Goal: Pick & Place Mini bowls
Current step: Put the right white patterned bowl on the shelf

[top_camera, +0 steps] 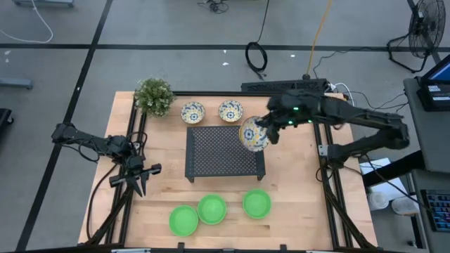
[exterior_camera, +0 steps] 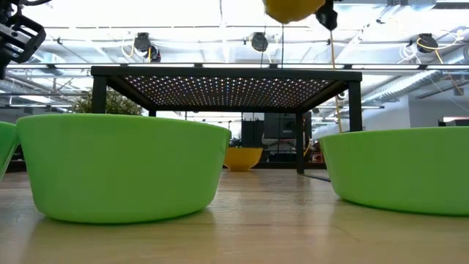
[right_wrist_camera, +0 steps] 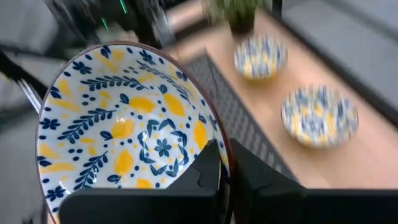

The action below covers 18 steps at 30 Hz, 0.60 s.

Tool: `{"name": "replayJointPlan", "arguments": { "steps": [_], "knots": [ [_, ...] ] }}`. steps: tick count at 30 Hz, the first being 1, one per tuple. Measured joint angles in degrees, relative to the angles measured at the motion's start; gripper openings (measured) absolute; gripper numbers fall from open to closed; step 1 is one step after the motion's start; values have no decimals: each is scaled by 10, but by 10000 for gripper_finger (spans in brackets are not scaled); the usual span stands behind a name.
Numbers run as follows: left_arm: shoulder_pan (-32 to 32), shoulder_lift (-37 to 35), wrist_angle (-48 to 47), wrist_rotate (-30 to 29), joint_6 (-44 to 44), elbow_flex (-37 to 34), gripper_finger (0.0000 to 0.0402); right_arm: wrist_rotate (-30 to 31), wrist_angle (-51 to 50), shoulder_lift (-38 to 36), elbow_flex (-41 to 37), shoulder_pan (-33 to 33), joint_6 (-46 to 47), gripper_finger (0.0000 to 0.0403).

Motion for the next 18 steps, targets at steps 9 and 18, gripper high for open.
{"name": "replayJointPlan", "arguments": {
  "steps": [9,18],
  "knots": [
    [0,0,0,0,0,0,47,-67,-151,117,76,-5,-28,4],
    [0,0,0,0,0,0,47,-102,-163,163,76,-4,-100,4]
  ]
}}
